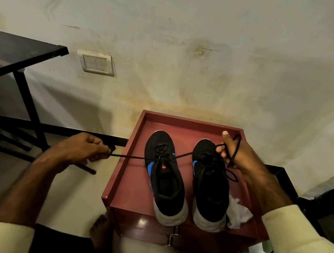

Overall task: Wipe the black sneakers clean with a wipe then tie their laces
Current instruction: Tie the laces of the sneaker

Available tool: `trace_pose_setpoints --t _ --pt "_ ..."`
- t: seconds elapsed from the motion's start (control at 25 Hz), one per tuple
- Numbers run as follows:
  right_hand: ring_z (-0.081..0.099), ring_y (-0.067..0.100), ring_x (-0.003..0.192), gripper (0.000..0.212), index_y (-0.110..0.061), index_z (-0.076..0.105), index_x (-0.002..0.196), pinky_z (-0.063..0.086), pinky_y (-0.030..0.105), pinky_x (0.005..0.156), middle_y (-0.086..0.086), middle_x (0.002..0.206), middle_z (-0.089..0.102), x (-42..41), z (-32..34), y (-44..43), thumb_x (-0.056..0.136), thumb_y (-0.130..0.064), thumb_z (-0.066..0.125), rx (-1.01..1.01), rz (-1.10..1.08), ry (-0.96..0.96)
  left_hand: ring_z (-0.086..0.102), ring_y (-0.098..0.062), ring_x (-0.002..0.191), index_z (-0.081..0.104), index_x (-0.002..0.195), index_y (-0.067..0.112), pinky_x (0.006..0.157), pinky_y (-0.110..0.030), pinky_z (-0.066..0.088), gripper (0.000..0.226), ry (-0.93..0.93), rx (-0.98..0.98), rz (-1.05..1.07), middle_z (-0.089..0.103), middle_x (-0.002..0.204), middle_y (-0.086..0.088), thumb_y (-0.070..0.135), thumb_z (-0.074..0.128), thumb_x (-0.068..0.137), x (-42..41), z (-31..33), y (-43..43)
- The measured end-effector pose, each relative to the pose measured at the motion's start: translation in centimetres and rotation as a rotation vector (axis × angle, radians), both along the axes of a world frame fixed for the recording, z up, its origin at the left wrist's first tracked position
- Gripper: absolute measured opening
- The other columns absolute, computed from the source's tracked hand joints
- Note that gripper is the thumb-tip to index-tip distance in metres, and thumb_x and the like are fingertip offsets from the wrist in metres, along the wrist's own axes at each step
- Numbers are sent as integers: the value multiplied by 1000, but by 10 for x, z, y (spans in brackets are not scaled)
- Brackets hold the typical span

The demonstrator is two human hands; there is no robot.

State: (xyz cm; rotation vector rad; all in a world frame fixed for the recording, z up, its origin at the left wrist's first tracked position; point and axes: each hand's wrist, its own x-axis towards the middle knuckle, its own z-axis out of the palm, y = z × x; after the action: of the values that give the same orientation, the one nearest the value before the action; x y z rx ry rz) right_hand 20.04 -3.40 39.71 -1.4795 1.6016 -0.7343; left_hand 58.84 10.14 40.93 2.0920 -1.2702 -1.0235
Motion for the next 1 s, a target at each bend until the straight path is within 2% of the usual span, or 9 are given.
trace_pose_setpoints --t 0.2,0.36,0.44,0.48,0.52,0.64,0.76,0.88,1.0 --pt "56 21 53 65 -11 69 68 39 31 58 1 59 63 -2 -9 5 107 -55 42 46 59 384 61 -15 78 71 82 10 60 -25 48 23 -147 142 -25 70 91 -7 29 70 95 -2 -19 -4" --pt "50 23 57 58 -18 57 59 37 32 62 -2 56 52 -13 -4 1 90 -66 63 73 202 529 71 -19 92 76 90 19 80 -40 64 20 -282 161 -70 70 104 0 39 77 88 -14 -33 -19" --pt "66 24 88 44 -16 71 105 48 35 80 6 97 71 -20 5 3 87 -55 76 123 222 507 71 -18 92 75 101 26 81 -41 64 23 -487 140 -126 69 111 1 44 76 87 -24 -31 -23" --pt "67 26 105 56 -12 62 133 50 37 90 10 120 68 -21 10 6 90 -45 77 119 182 518 69 -18 95 74 106 29 83 -41 63 24 -606 78 -139 67 116 1 44 75 88 -31 -28 -24" --pt "66 26 107 61 -13 52 145 51 36 91 10 125 66 -23 14 9 93 -36 75 31 103 517 67 -18 96 73 110 31 81 -39 62 24 -684 -17 -138 66 118 1 42 72 90 -39 -24 -25" --pt "66 14 71 28 -23 64 127 53 28 67 0 91 72 -8 31 26 100 -27 66 -321 -8 312 68 -11 78 71 106 26 60 -21 52 18 -462 -168 -109 72 100 3 41 64 98 -71 -18 -30" --pt "65 9 46 17 -26 70 113 54 26 56 -1 75 77 28 20 44 106 -34 57 -175 306 214 73 -5 61 71 101 26 61 -23 56 24 -231 -72 -220 78 82 6 45 56 102 -99 -25 -34" --pt "65 2 45 27 -28 64 130 52 16 49 -4 84 76 53 -6 49 107 -28 51 -137 469 374 76 -10 71 71 110 30 70 -29 64 18 -155 -93 -320 78 91 5 39 57 103 -108 -34 -38" --pt "71 6 53 31 -28 61 135 62 23 66 -5 87 77 57 -12 47 105 -30 53 -127 519 436 74 -8 79 73 103 32 77 -33 64 18 -168 -141 -350 75 89 11 47 63 97 -109 -39 -39"
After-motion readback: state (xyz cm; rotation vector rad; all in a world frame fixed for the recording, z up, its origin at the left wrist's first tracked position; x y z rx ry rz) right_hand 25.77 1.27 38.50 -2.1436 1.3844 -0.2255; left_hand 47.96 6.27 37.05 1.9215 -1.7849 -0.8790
